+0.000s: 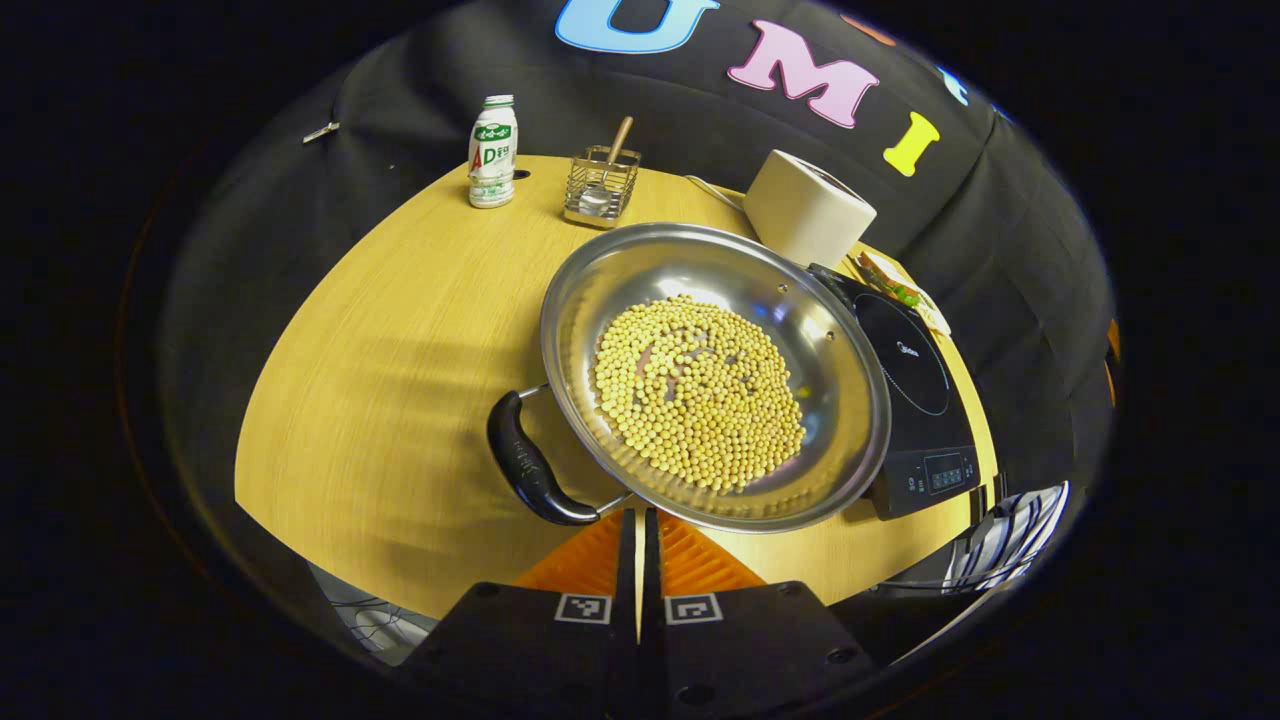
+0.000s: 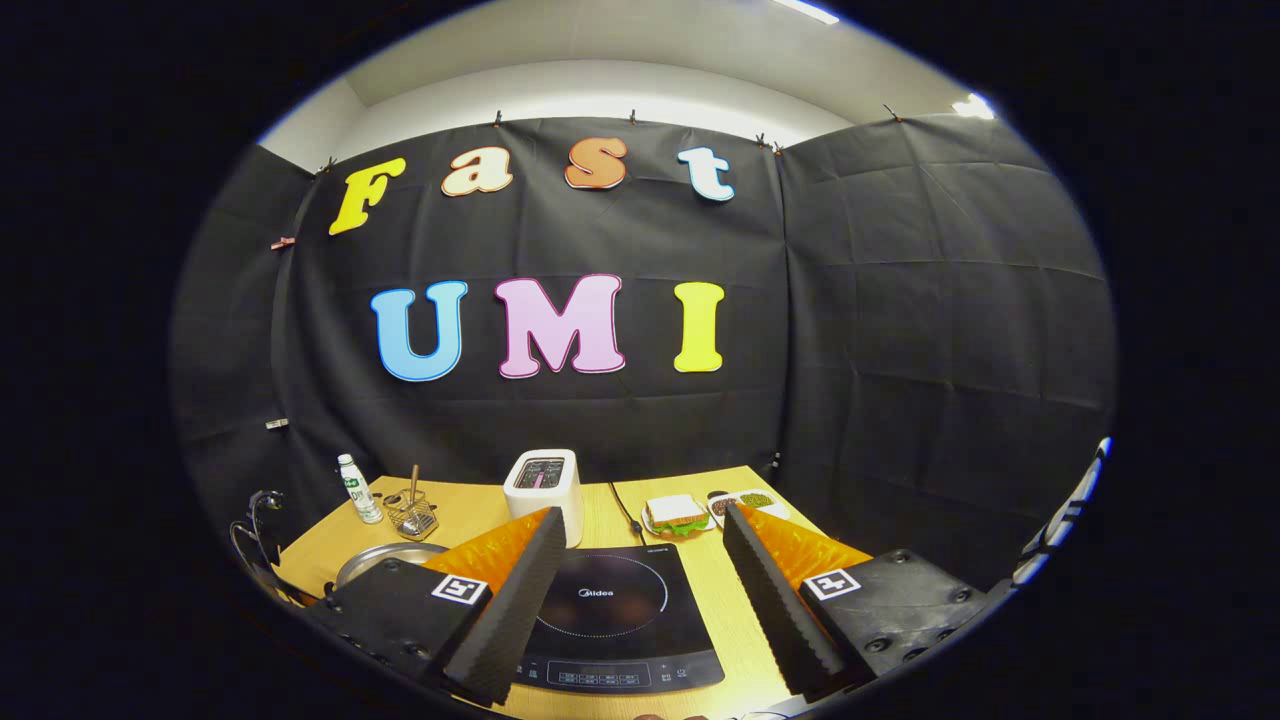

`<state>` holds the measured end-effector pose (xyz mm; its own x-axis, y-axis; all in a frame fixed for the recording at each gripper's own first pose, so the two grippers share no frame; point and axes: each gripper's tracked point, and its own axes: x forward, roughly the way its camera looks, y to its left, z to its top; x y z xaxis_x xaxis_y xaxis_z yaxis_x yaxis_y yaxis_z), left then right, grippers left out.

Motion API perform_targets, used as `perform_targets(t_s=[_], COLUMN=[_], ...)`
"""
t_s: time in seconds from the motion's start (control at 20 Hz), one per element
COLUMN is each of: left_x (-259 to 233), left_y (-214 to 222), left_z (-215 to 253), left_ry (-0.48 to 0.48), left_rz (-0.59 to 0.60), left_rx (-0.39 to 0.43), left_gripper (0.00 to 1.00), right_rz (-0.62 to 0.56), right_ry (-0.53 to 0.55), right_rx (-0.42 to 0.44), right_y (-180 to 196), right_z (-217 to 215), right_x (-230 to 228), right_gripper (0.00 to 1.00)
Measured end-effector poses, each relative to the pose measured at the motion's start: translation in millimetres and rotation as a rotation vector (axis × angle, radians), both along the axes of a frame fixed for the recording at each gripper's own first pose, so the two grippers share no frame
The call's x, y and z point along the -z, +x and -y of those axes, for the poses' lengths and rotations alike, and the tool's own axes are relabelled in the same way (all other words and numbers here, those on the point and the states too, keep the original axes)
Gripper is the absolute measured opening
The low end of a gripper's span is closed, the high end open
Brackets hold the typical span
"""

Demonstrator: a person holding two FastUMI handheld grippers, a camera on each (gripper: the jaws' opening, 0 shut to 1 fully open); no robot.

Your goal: First push the handle of the pot to place it horizontally, then grasp the pot with both hands and set it on the induction cooktop.

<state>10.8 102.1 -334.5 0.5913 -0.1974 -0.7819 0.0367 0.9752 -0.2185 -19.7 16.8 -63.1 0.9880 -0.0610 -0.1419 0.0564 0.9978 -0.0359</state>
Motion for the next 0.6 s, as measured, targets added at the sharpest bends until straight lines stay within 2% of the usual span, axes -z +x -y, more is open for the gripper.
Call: perform_targets(t_s=[0.6], left_x=[2], left_y=[30], left_z=[-51], left_ry=[0.055], left_rz=[-0.011], left_rx=[-0.058], left_gripper=[0.05], right_rz=[-0.027], right_ry=[-0.015], right_rx=[-0.011], right_y=[14], right_z=[-17], right_x=[10], right_gripper=[0.99])
